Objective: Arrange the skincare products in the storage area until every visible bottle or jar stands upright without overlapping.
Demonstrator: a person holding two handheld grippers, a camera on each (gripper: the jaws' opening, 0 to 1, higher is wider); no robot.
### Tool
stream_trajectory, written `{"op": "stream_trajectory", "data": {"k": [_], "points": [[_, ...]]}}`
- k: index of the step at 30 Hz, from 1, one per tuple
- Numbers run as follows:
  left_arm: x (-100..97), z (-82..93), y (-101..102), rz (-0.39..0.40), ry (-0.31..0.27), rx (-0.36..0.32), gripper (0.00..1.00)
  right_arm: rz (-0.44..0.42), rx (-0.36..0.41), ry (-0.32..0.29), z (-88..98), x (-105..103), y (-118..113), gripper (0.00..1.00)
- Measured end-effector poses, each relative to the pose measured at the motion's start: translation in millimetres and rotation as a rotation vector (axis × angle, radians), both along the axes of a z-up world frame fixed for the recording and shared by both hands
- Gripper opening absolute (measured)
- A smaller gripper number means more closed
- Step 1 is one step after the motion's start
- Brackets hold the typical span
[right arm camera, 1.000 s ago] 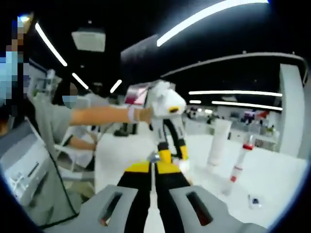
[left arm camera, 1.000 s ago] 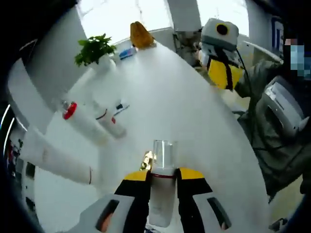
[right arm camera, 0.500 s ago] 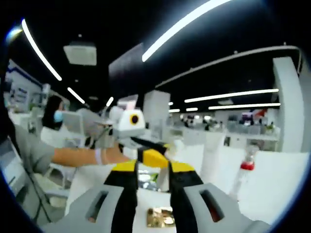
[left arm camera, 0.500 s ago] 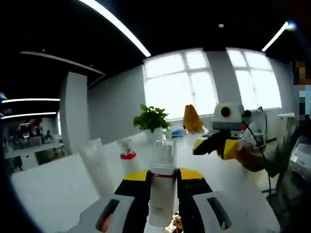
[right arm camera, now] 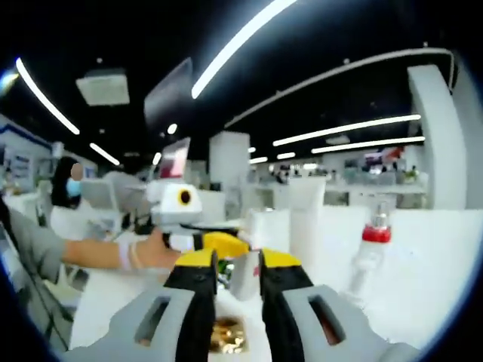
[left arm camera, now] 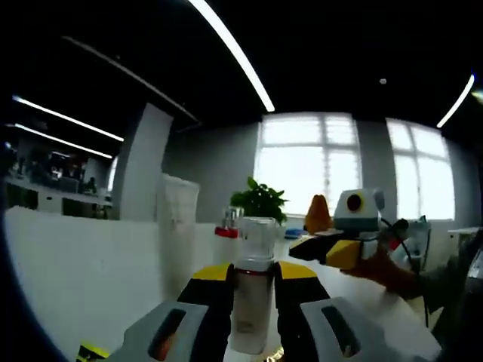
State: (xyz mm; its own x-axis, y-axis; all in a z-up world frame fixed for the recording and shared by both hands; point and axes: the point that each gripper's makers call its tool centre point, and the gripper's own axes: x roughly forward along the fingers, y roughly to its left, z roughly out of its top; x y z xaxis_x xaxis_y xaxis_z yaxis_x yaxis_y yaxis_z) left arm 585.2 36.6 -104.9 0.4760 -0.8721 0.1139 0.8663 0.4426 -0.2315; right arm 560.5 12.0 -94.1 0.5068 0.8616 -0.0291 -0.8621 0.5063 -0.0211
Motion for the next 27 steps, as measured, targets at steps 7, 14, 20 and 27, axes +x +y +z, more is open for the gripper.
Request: {"op": "stream_trajectory", "data": {"k": [7, 14, 20, 27], "points": [[0.2, 0.3, -6, -0.023, 0.029, -0.054, 0.2, -0.014, -0.033, 0.114, -32.9, 6, 20, 0.37], [-1.2, -2.8, -11, -0.018, 0.065, -0.082, 0.2, -0.164, -0.05, 0.069, -38.7, 15, 21, 0.26], [-5.2, -9.5, -16, -0.015, 0.034, -0.021, 0.2, -0.203, -0.056, 0.093, -46.3, 15, 18, 0.22], [-1.1, -24.6, -11, 0.036, 0.005, 0.107, 0.2, -0.223, -0.155, 0.085, -67.6, 11, 18, 0.19]]}}
